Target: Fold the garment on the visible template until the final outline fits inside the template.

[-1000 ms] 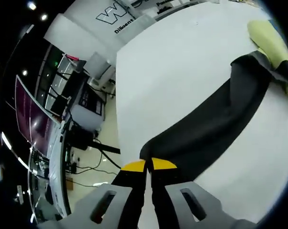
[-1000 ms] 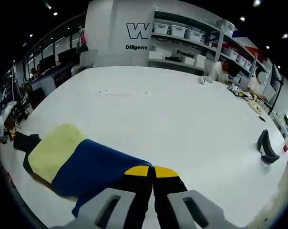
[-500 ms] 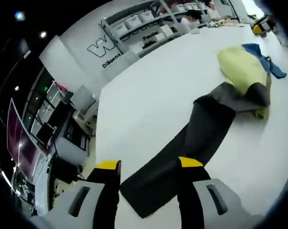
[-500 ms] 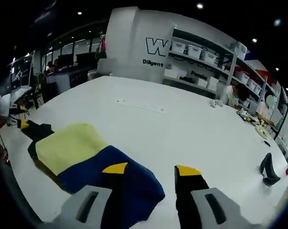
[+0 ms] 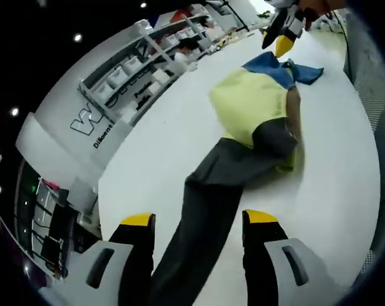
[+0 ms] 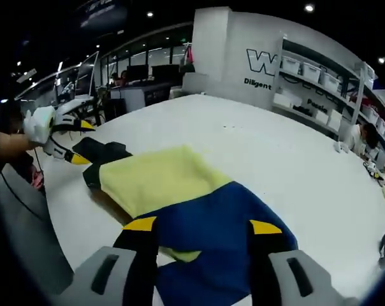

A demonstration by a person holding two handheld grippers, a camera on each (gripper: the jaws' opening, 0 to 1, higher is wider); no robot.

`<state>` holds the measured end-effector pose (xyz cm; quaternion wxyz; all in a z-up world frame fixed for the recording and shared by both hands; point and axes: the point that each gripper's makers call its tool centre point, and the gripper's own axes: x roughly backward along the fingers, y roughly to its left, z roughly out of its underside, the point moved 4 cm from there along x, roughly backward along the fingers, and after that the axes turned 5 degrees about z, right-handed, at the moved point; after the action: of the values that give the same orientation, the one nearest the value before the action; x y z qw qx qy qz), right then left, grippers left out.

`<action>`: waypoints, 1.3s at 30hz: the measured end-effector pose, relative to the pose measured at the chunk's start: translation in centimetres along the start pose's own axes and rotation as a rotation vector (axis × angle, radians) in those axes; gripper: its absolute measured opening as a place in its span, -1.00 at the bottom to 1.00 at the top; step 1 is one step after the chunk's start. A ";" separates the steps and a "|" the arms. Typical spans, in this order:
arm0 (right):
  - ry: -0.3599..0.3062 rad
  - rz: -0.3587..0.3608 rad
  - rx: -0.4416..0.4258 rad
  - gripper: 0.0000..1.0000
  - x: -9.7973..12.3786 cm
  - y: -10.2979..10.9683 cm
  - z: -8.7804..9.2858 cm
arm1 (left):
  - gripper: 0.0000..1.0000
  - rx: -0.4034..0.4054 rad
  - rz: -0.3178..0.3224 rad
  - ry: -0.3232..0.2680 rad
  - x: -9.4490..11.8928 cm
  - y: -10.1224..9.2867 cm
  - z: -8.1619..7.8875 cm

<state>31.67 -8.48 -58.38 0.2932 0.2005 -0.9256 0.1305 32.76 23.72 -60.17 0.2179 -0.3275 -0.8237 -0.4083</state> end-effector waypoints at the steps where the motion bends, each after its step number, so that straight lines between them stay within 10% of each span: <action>1: -0.003 -0.008 0.002 0.09 -0.1 0.3 0.0 | 0.16 0.004 0.002 -0.001 -0.1 -0.2 0.0; 17: 0.070 -0.117 0.239 0.33 -1.6 4.3 2.5 | 0.01 0.045 0.122 -0.102 -1.5 -3.6 -3.4; 27: 0.099 -0.086 0.363 -0.04 -2.4 4.0 3.1 | -0.14 0.111 0.180 -0.100 -2.9 -4.5 -3.7; 39: 0.091 -0.091 0.413 -0.42 -3.0 4.1 3.3 | -0.80 0.224 0.222 -0.094 -3.9 -5.0 -3.4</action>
<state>30.49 -5.18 -63.28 0.2930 0.2917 -0.8549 0.3132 32.20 17.29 -63.37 0.2580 -0.4088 -0.8322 -0.2716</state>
